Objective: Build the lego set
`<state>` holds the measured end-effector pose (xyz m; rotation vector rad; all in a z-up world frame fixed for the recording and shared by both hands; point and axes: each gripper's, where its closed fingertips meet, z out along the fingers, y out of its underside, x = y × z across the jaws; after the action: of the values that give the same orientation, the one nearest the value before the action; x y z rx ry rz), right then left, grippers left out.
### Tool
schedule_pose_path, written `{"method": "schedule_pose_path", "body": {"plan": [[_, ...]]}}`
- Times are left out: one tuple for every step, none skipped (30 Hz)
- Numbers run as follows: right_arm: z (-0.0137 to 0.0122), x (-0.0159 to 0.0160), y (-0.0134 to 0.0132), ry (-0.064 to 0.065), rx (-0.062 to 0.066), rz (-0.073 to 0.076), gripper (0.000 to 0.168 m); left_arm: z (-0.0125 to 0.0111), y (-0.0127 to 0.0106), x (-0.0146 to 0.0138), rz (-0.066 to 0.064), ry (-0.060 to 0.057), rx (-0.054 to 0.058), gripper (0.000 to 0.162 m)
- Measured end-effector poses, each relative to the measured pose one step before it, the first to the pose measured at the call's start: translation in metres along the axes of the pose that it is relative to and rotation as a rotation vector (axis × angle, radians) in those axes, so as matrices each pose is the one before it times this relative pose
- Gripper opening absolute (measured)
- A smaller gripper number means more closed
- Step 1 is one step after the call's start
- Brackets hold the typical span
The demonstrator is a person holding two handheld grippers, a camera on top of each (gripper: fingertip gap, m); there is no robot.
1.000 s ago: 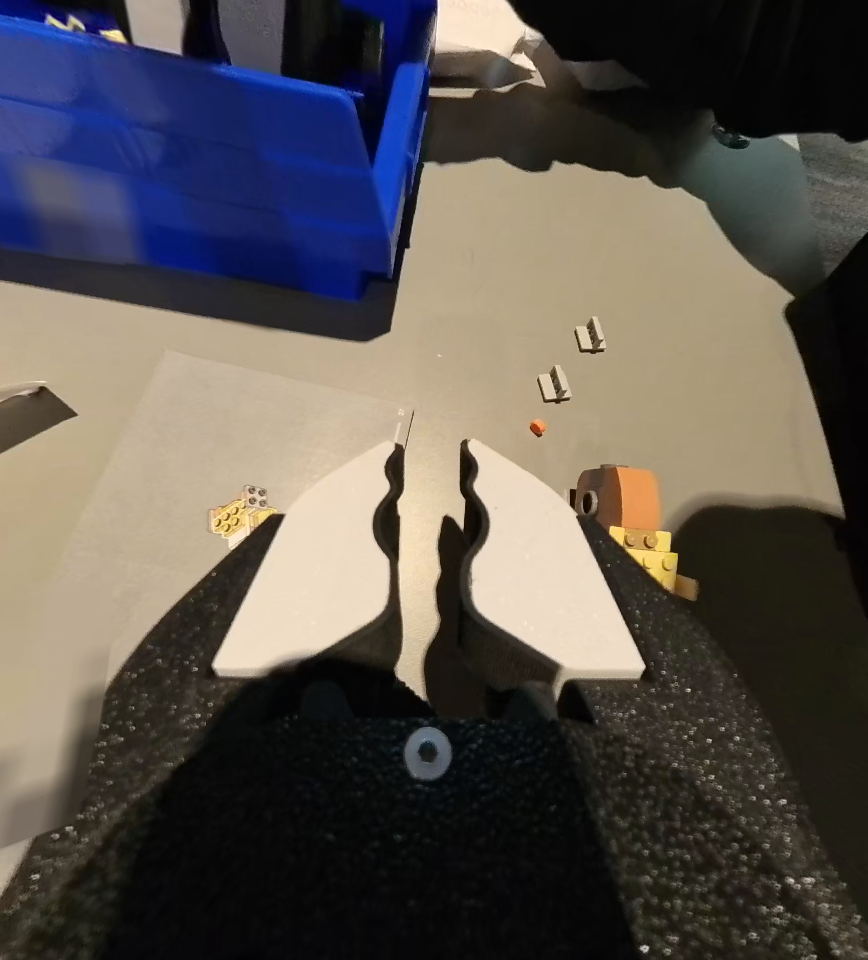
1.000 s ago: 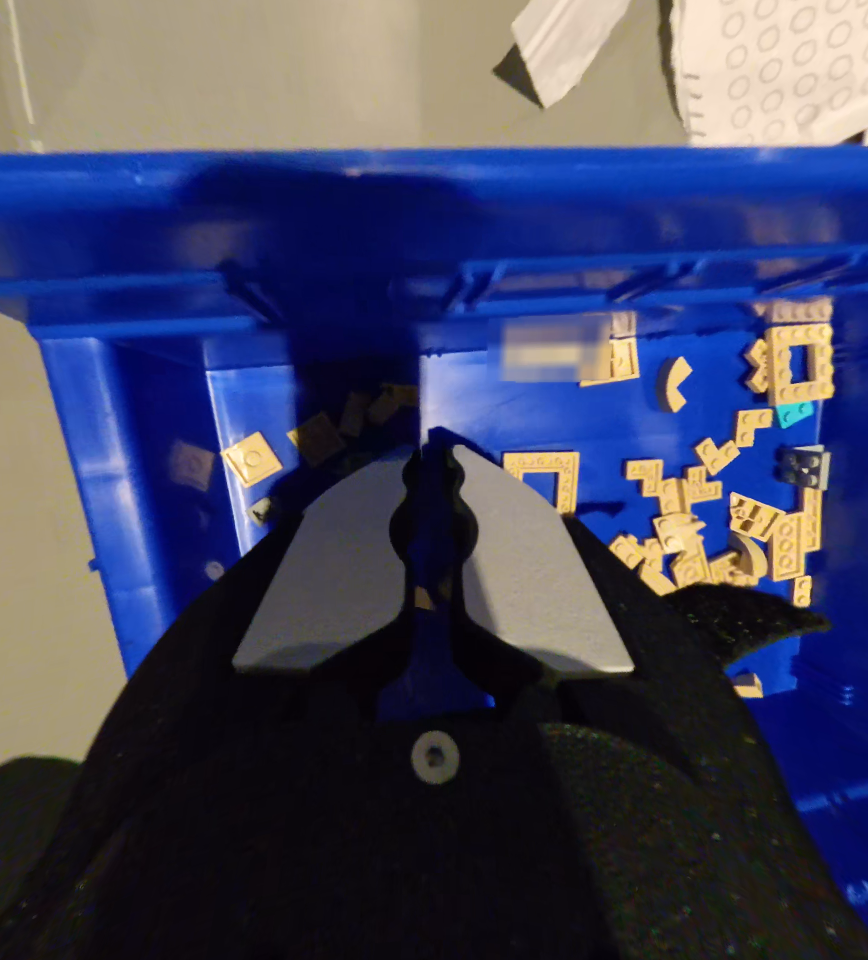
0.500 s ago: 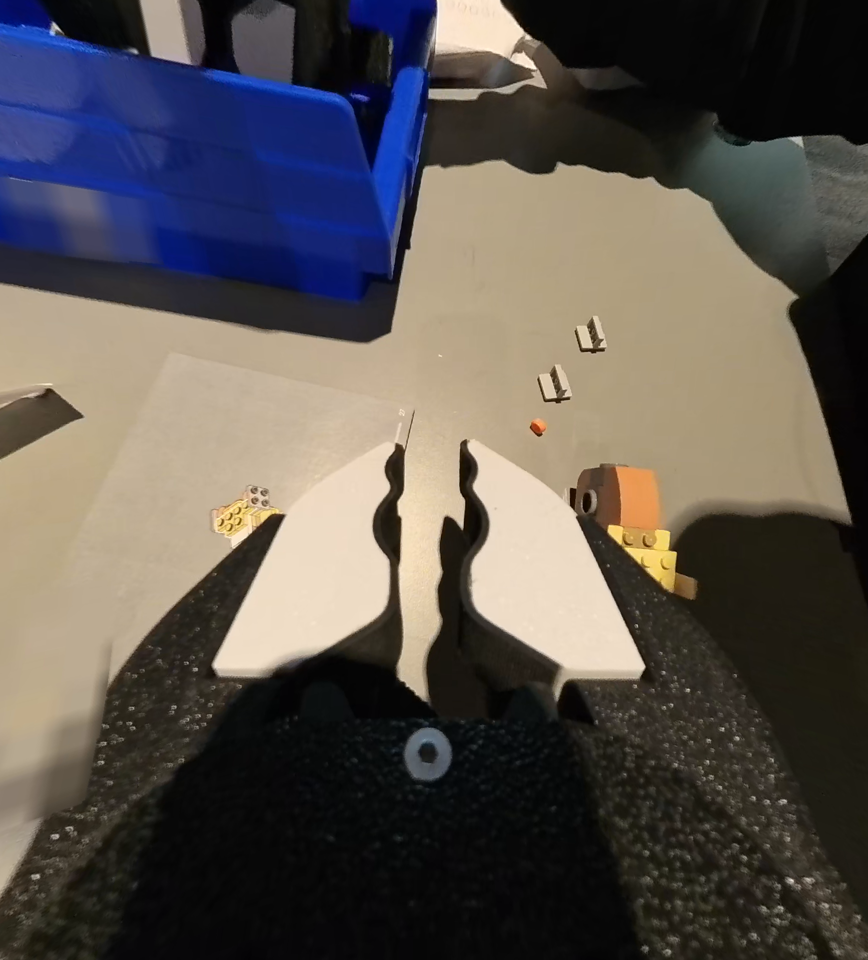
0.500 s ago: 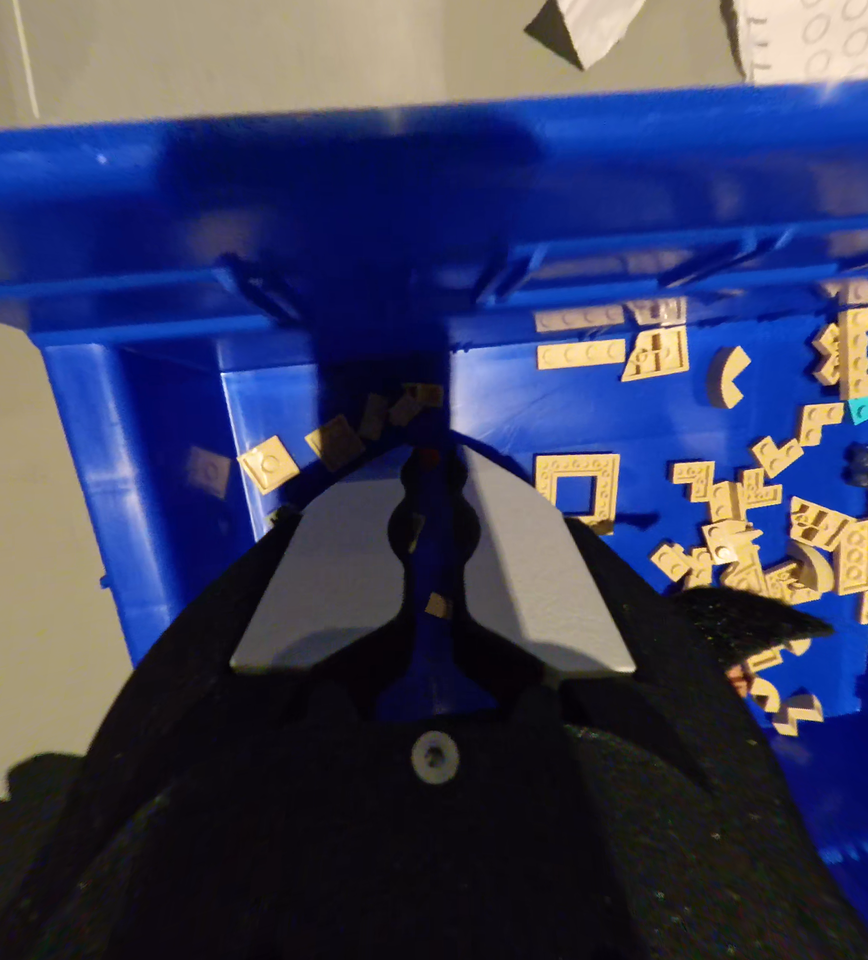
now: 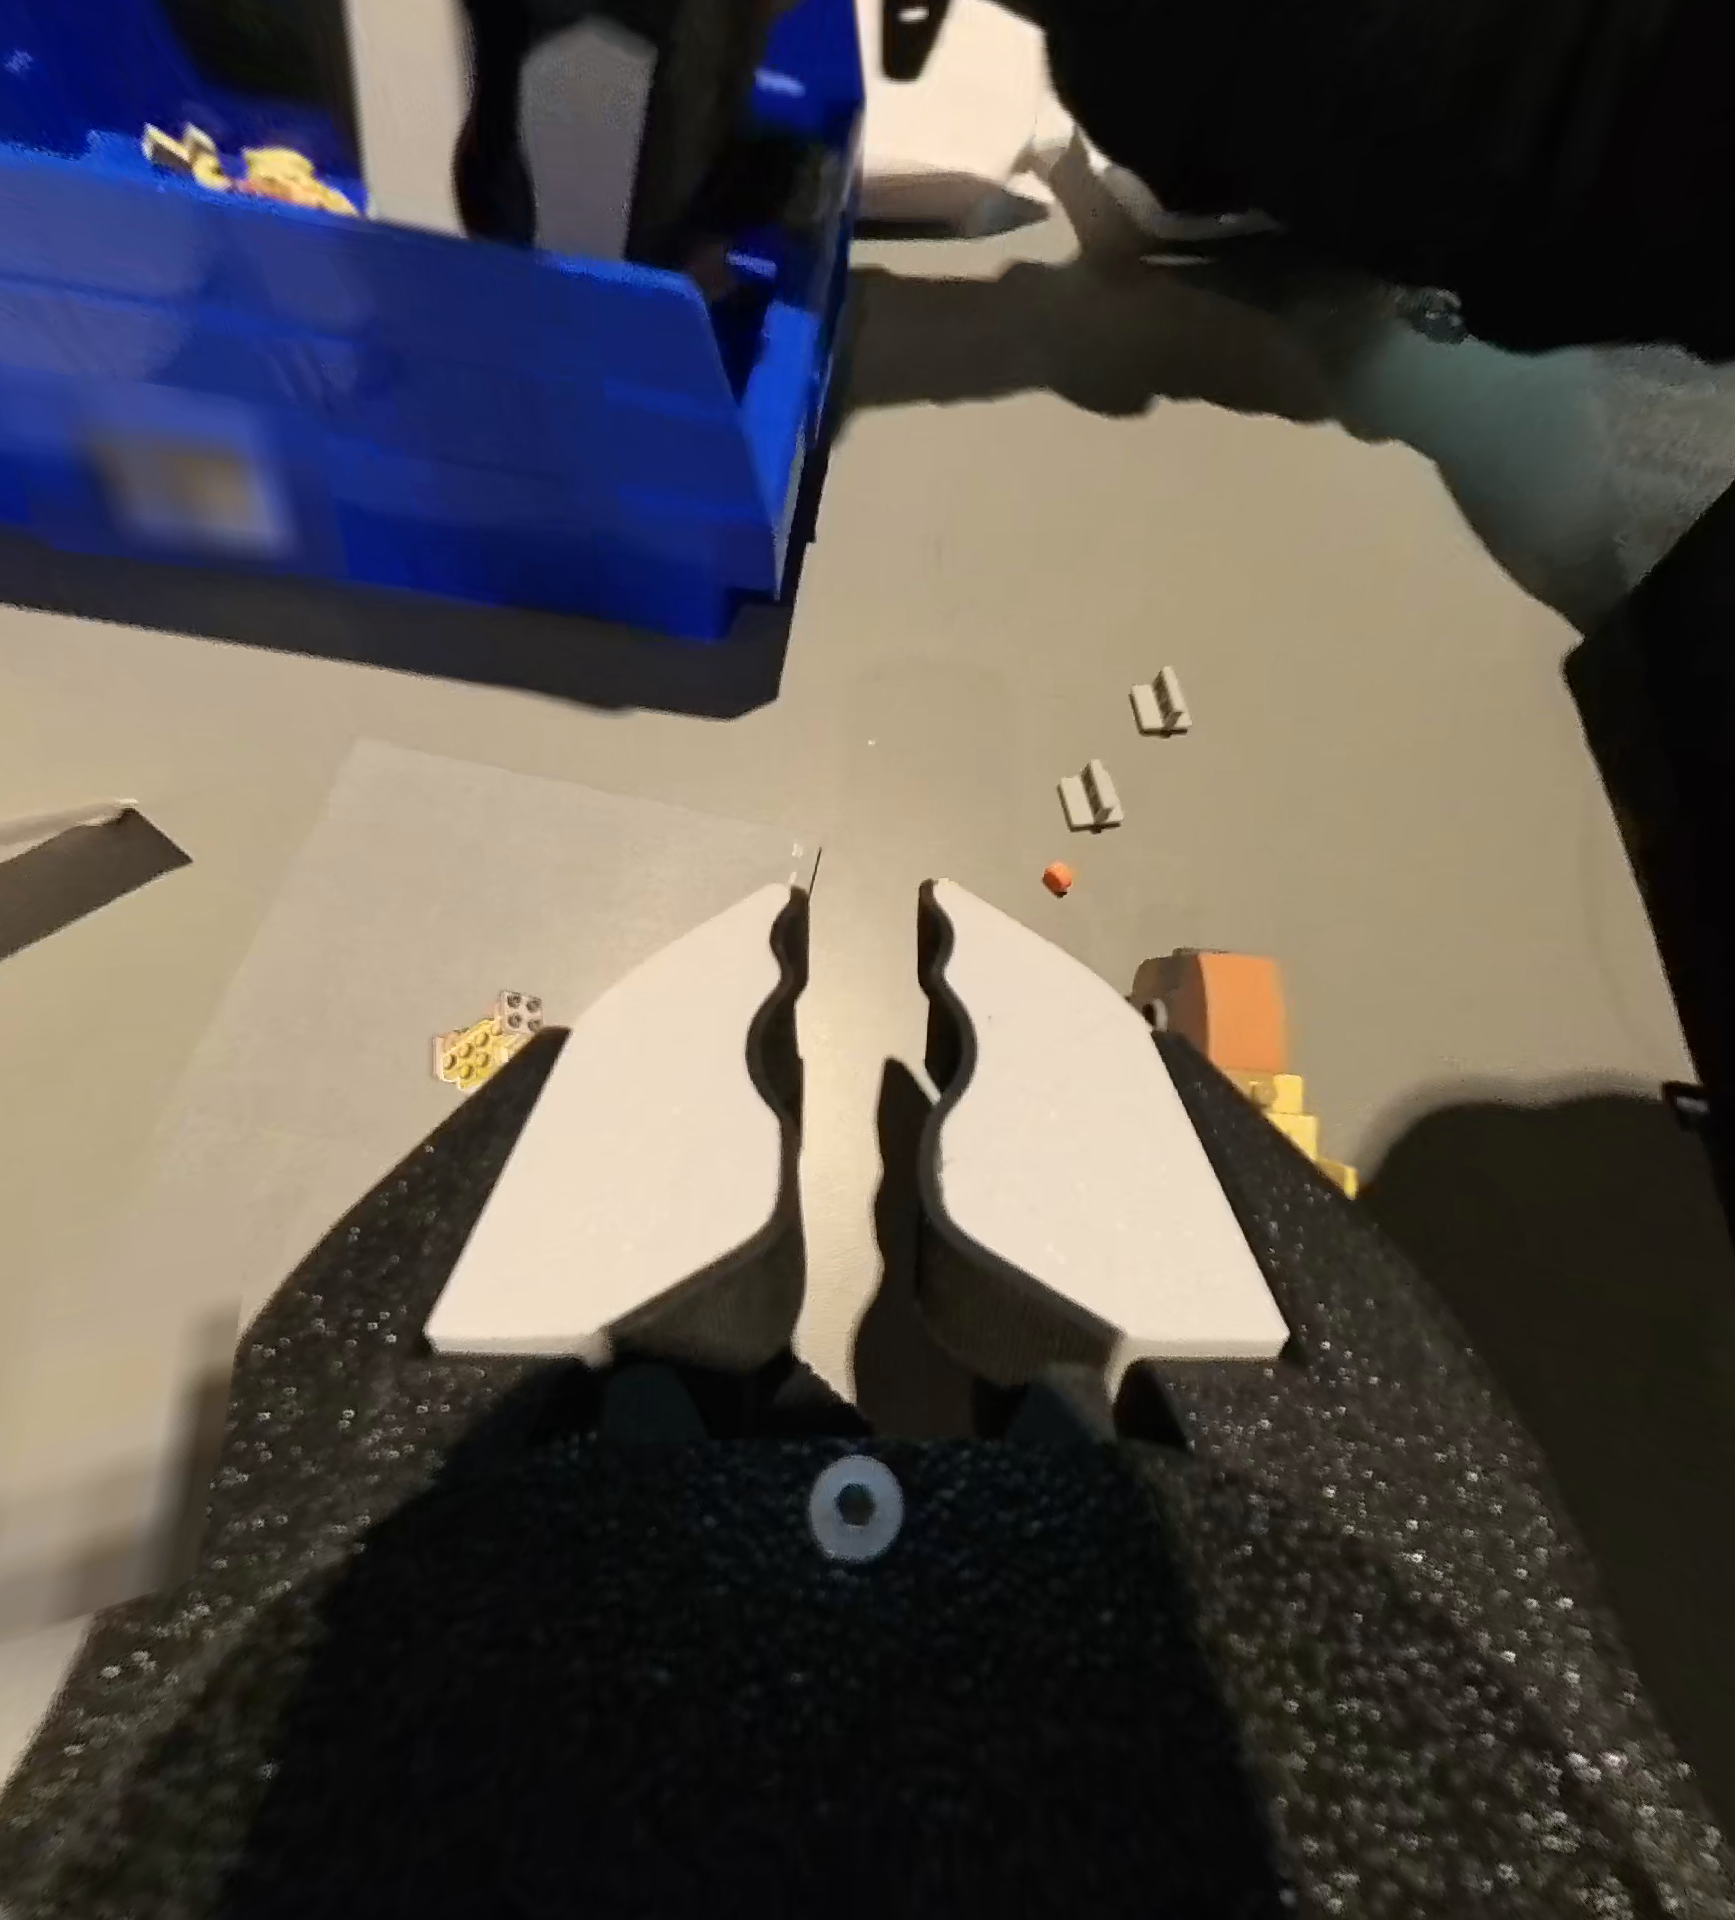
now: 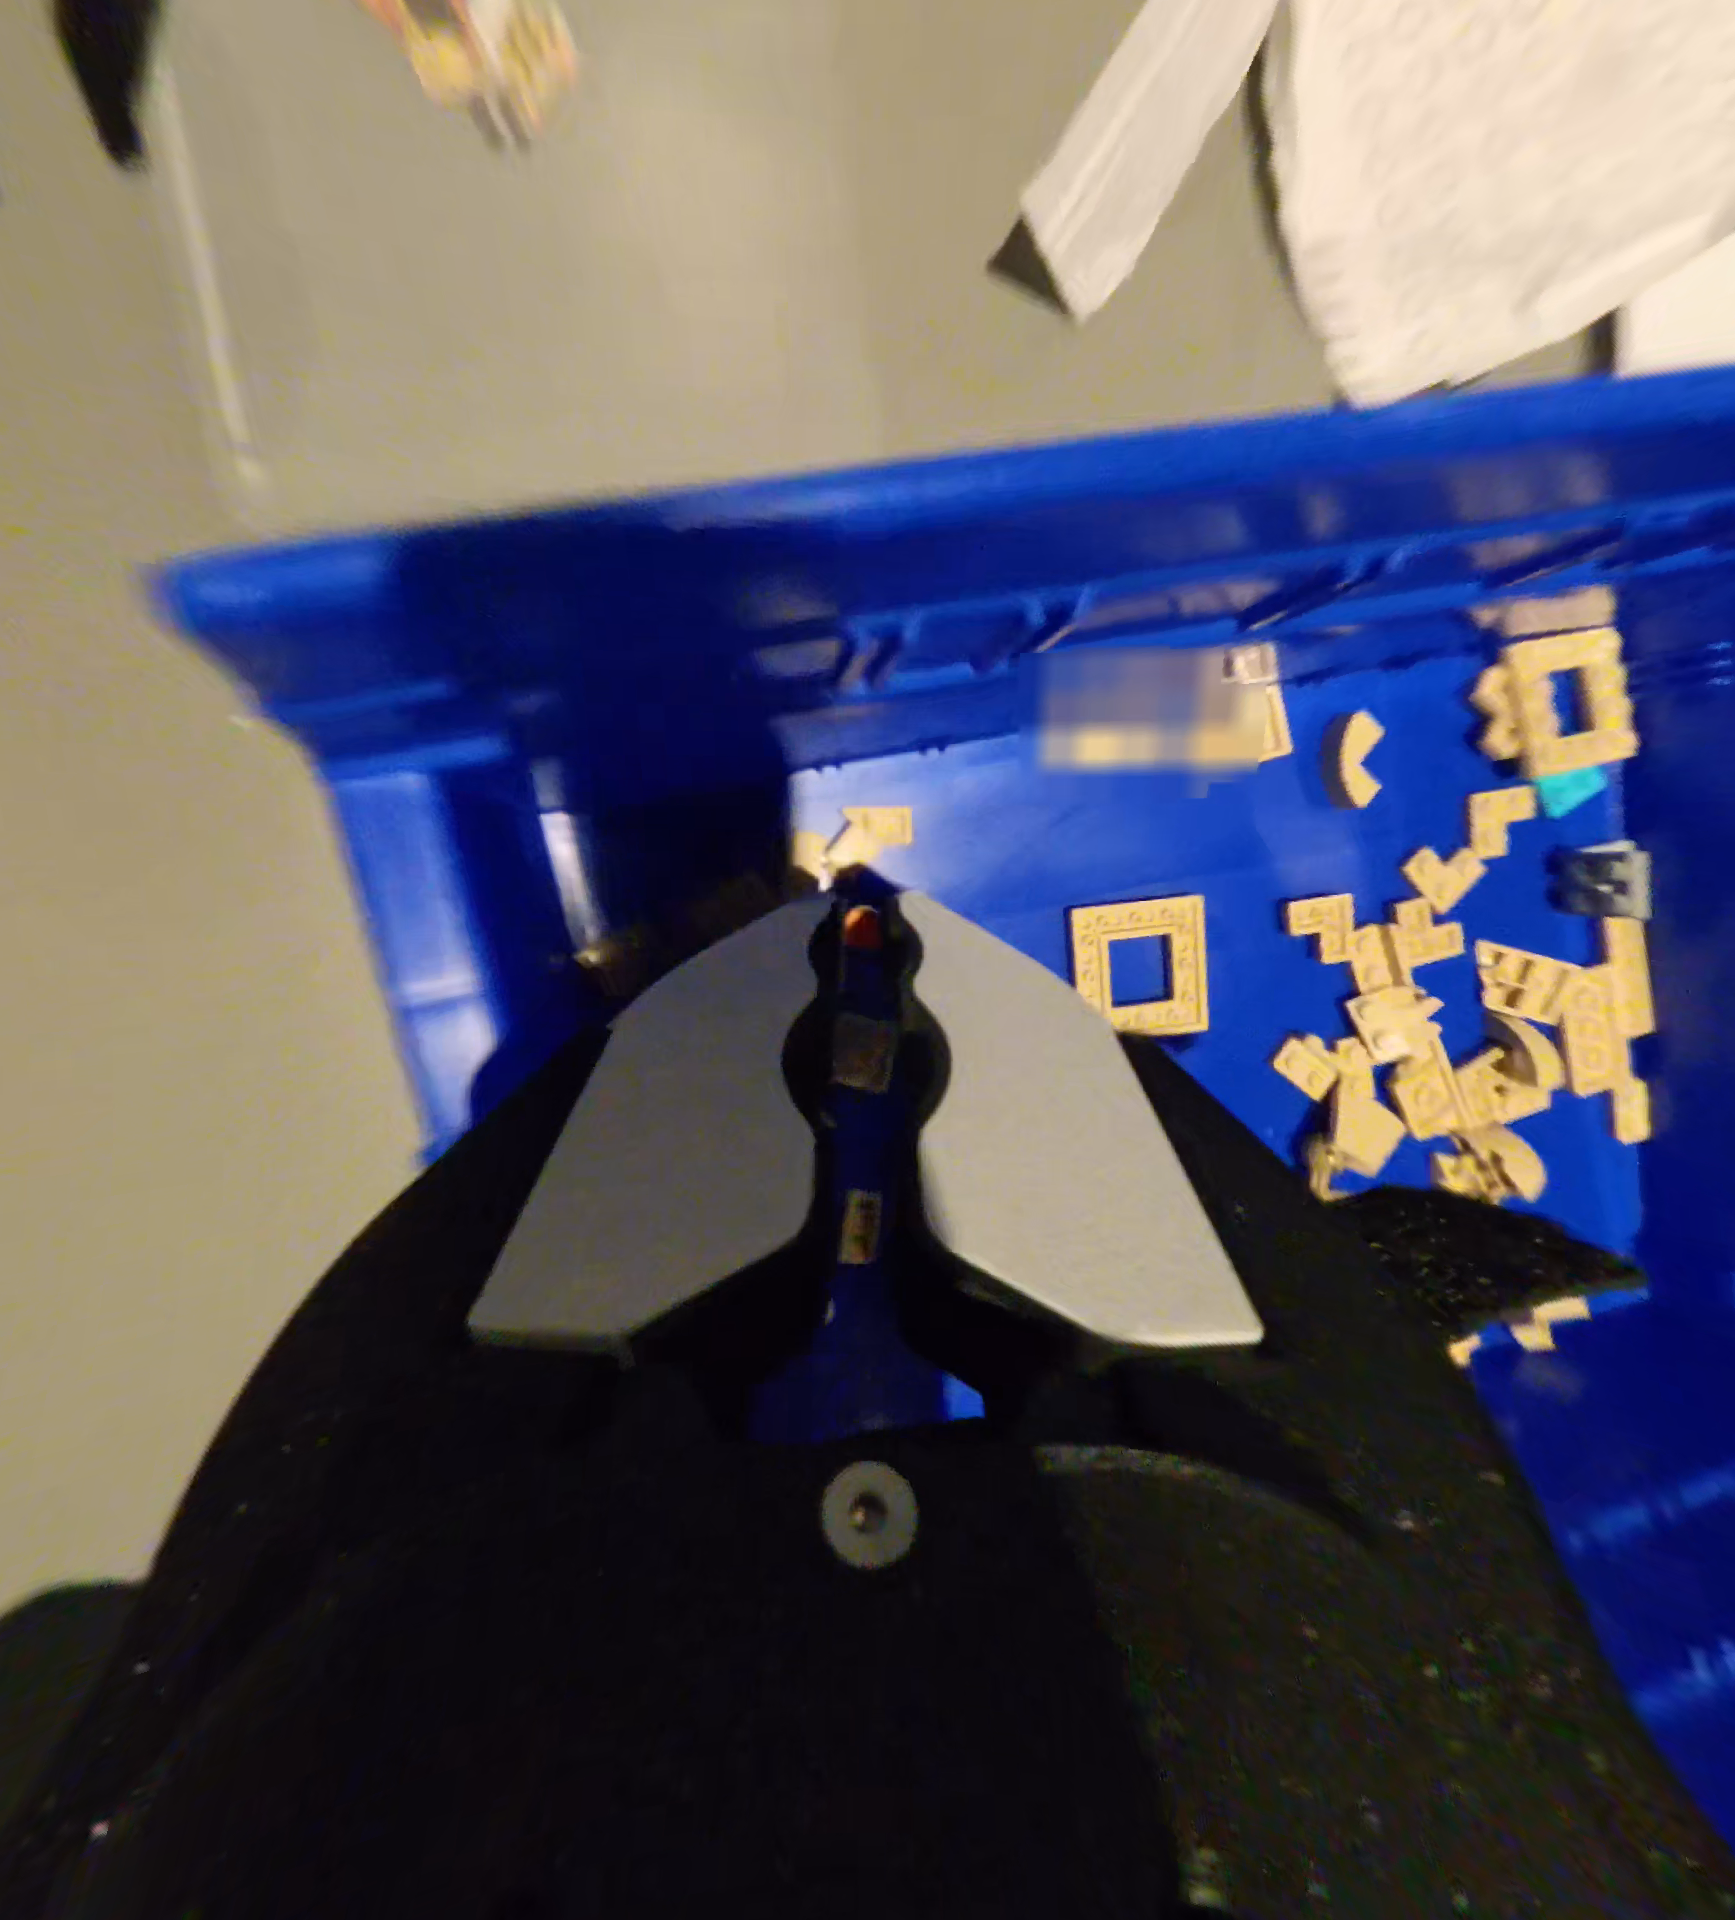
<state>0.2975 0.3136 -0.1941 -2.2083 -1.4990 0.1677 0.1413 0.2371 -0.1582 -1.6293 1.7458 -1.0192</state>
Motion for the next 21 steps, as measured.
{"method": "schedule_pose_path", "body": {"plan": [[-0.0126,-0.0053,-0.00678,0.0278,0.0446,0.0143,0.006,-0.0015,-0.0018,0.001,0.0046,-0.0032,0.0047,0.019],[-0.01425,-0.00866,-0.00833,0.023,0.055,0.0126,0.006,-0.0018,-0.00199,0.00129,0.0039,-0.0042,0.007,0.019],[-0.01477,-0.01257,-0.01011,0.0146,0.0649,0.0113,0.006,-0.00225,-0.00209,0.00215,0.0023,-0.0022,0.0094,0.019],[-0.01357,-0.01686,-0.01075,0.0028,0.0673,0.0105,0.006,-0.00217,-0.00173,0.00301,0.0018,-0.0005,0.0107,0.019],[-0.01044,-0.02047,-0.00944,-0.0068,0.0582,0.0068,0.006,-0.0021,-0.00102,0.00359,0.0028,-0.0013,0.0079,0.019],[-0.00588,-0.02294,-0.00639,-0.0106,0.0398,0.0001,0.006,-0.0019,-0.00009,0.00378,0.0057,-0.0047,0.0045,0.019],[-0.00092,-0.02387,-0.00271,-0.0123,0.0184,-0.0046,0.006,-0.00174,0.0004,0.00362,0.0065,-0.0098,0.0045,0.019],[0.00351,-0.02365,0.00066,-0.0151,-0.0017,-0.0054,0.006,-0.00155,0.00074,0.0042,0.0046,-0.0092,0.0041,0.019],[0.00677,-0.02197,0.00242,-0.0153,-0.0122,-0.0036,0.006,-0.00161,0.00092,0.0045,0.0031,-0.0091,0.0046,0.019],[0.00865,-0.01928,0.00221,-0.0129,-0.011,0.0013,0.006,-0.00172,0.00084,0.00409,0.0012,-0.0134,0.0069,0.02],[0.00953,-0.0164,0.00202,-0.0113,-0.0101,0.0072,0.006,-0.00203,0.00076,0.00386,-0.0004,-0.0176,0.0079,0.019],[0.00954,-0.01327,0.00266,-0.0078,-0.0151,0.0091,0.006,-0.00245,0.00104,0.0038,-0.0004,-0.0194,0.0053,0.019],[0.009,-0.01028,0.00294,-0.0042,-0.0179,0.0071,0.006,-0.00297,0.00109,0.00378,0.0015,-0.0213,0.0047,0.019],[0.00802,-0.0072,0.00231,0.0021,-0.0138,0.0068,0.006,-0.00355,0.00106,0.00402,0.0037,-0.021,0.0063,0.019],[0.007,-0.00428,0.00244,0.0078,-0.0148,0.0094,0.007,-0.00379,0.00109,0.00426,0.0026,-0.0193,0.0085,0.019],[0.00558,-0.00265,0.0026,0.0083,-0.0161,0.01,0.007,-0.00415,0.0014,0.00444,-0.001,-0.0154,0.0073,0.019],[0.00454,-0.00181,0.00259,0.0057,-0.0146,0.0083,0.007,-0.00446,0.002,0.00446,-0.0032,-0.0129,0.0042,0.019],[0.00398,-0.00137,0.00293,0.003,-0.0167,0.0061,0.007,-0.0047,0.00242,0.00393,-0.0012,-0.013,0.0031,0.018],[0.00375,-0.00124,0.003,0.0016,-0.017,0.0019,0.007,-0.00482,0.00278,0.00354,0.0016,-0.0125,0.0005,0.018],[0.00305,-0.00006,0.00157,0.007,-0.0073,-0.0004,0.007,-0.00478,0.0033,0.00291,0.0001,-0.0109,-0.0018,0.018],[0.00121,0.00071,-0.00128,0.0083,0.0095,0.0052,0.009,-0.00442,0.00314,0.00236,-0.0042,-0.0088,-0.0019,0.018]]}}
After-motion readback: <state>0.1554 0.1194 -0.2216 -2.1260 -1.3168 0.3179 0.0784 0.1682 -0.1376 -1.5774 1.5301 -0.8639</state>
